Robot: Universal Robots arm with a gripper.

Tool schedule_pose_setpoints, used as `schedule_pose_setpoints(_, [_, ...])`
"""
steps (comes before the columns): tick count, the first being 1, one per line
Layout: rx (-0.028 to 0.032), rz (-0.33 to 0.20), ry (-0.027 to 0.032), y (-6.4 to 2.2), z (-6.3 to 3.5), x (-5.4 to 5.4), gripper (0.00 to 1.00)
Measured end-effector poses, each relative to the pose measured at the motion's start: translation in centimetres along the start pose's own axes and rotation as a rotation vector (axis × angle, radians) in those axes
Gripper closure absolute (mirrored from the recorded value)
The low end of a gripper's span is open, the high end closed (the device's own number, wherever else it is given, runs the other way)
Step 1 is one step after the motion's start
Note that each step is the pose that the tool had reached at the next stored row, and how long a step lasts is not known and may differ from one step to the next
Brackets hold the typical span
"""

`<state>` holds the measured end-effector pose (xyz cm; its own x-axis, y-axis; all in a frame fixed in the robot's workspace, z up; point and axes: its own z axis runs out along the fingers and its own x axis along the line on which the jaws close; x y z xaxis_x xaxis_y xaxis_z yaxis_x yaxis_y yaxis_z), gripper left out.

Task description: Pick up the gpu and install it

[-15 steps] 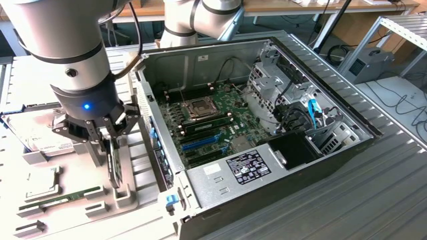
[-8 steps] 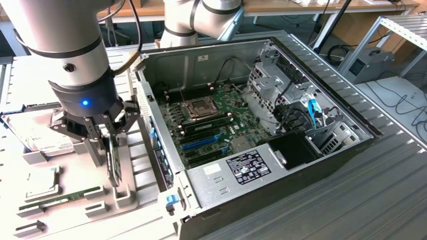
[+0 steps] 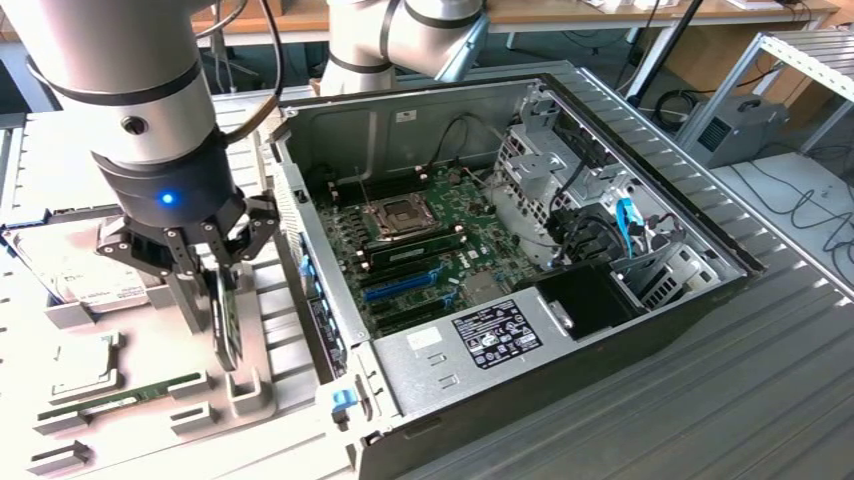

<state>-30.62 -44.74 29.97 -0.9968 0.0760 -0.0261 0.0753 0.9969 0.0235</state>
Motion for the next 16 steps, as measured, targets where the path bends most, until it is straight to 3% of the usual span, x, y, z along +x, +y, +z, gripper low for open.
schedule_pose_setpoints(16, [0.0000, 0.000, 0.0000, 0.04, -1.42, 0.0, 0.74])
